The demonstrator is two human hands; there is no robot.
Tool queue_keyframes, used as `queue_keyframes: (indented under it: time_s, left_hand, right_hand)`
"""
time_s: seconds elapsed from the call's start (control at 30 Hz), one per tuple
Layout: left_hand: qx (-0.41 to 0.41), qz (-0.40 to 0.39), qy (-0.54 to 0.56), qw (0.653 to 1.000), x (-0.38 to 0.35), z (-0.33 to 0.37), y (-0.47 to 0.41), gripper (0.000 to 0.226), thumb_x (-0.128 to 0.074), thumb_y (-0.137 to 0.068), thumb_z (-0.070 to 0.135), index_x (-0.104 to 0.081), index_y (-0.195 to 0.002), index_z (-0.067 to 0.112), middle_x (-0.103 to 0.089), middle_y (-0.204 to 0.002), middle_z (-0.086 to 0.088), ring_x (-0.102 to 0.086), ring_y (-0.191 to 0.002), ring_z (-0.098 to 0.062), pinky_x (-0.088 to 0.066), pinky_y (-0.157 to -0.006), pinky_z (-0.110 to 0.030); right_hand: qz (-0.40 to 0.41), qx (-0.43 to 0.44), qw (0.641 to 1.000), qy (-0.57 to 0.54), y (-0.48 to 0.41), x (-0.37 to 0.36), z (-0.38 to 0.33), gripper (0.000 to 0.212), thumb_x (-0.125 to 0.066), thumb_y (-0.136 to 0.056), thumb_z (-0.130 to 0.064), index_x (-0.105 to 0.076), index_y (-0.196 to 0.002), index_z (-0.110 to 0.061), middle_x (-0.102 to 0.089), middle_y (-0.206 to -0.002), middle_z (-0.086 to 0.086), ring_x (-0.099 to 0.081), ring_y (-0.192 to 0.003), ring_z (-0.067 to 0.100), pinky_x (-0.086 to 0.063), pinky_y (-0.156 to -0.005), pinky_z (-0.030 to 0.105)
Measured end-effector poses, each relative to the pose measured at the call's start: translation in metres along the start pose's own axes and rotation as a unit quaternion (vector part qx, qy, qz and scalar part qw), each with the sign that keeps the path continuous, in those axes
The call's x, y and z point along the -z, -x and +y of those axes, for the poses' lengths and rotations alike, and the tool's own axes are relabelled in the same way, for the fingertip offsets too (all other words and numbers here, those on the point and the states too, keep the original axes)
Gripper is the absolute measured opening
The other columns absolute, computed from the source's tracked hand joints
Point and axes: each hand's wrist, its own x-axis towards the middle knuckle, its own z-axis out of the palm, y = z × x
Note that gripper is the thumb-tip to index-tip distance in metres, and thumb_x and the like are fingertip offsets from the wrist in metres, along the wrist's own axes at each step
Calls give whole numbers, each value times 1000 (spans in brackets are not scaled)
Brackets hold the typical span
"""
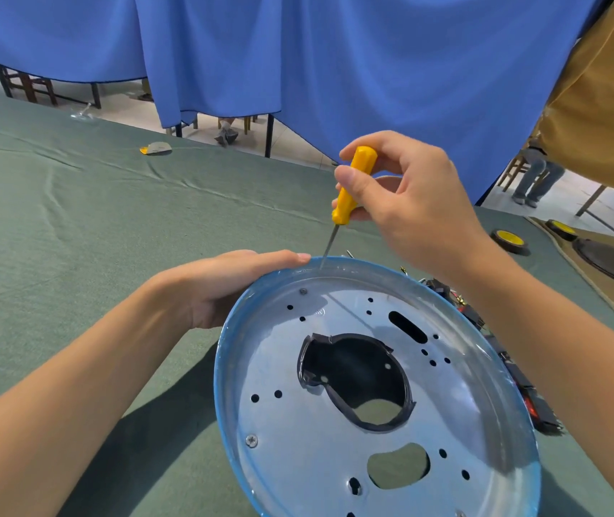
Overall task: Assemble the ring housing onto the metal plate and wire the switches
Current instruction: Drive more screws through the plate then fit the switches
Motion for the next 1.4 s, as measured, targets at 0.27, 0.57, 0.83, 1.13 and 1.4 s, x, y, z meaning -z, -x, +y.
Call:
queue_keyframes:
  time_s: [0.27,0.57,0.83,1.13,1.4]
  left_hand:
    - [5,-8,-12,1000,0,0,0,50,-68,-75,60,-79,-95,15,-75,-96,-12,-68,-70,-20,-55,-58,-26]
    - [1,-13,-5,1000,-1,-1,-1,51,-69,-73,60,-79,-96,16,-75,-101,-13,-69,-74,-20,-56,-61,-27]
    - [2,-8,6,1000,-2,0,0,55,-70,-70,57,-77,-97,10,-75,-95,-14,-69,-68,-20,-54,-54,-26]
    - [3,14,13,1000,-3,1,1,48,-76,-64,55,-80,-78,10,-75,-82,-14,-68,-57,-21,-50,-47,-23]
    - [1,30,24,999,-6,4,4,50,-75,-65,50,-77,-80,3,-73,-75,-15,-65,-48,-21,-48,-42,-22]
  right_hand:
    - [-13,15,1000,-14,3,-6,2,13,-62,-94,-13,-61,-107,-11,-65,-80,3,-72,-74,20,-61,-67,40]
    - [-23,21,999,-4,4,-13,7,14,-61,-94,-15,-61,-108,-12,-62,-78,-1,-71,-78,21,-59,-73,44]
    - [-61,37,997,-5,6,-11,4,12,-59,-95,-13,-59,-106,-12,-65,-84,11,-72,-76,18,-59,-72,42]
    - [-224,27,973,-44,0,1,-6,20,-44,-98,6,-54,-109,-8,-65,-101,13,-70,-96,15,-58,-85,39]
    - [-217,-1,975,-37,-4,-1,-8,12,-53,-96,0,-57,-99,-11,-68,-93,12,-72,-92,17,-59,-81,40]
